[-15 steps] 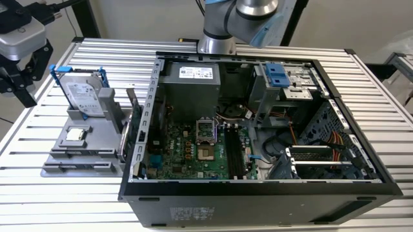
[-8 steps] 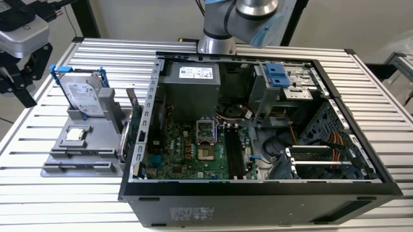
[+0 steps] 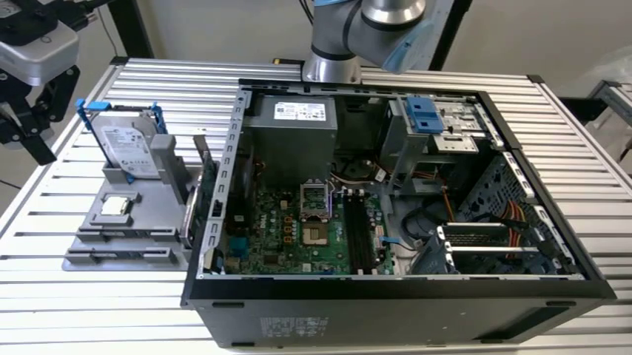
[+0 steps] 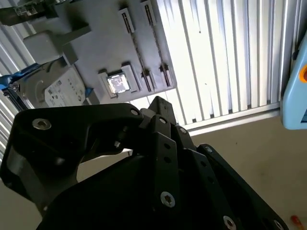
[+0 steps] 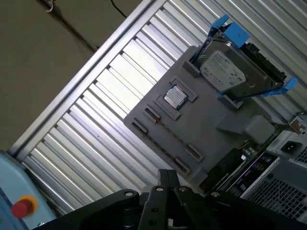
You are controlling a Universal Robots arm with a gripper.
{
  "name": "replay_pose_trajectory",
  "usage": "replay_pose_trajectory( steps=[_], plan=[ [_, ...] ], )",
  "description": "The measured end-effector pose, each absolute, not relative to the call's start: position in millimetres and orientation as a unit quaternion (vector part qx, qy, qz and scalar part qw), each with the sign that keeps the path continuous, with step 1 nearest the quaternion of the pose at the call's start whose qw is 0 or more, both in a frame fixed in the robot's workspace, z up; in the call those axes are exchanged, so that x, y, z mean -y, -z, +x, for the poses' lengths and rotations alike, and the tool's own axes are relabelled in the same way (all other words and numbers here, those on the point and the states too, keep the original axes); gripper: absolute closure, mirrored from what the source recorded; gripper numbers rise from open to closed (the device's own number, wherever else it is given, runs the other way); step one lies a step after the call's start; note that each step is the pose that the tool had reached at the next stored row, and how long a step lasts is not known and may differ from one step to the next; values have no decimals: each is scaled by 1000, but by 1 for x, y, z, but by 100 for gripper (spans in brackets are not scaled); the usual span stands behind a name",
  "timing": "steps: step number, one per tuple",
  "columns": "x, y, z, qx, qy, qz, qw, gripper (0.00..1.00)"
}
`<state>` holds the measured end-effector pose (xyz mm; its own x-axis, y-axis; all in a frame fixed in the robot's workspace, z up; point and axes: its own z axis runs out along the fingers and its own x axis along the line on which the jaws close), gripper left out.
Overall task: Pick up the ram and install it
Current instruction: 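Pick up the ram and move it above insertion slot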
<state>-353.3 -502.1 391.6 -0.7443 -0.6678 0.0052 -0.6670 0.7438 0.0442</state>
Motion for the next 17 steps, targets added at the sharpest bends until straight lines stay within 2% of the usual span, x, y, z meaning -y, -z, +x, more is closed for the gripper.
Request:
replay_pose_trajectory(
  steps=[17],
  plan=[
    [502,-392,-353,911,21,411,11,100]
  ],
)
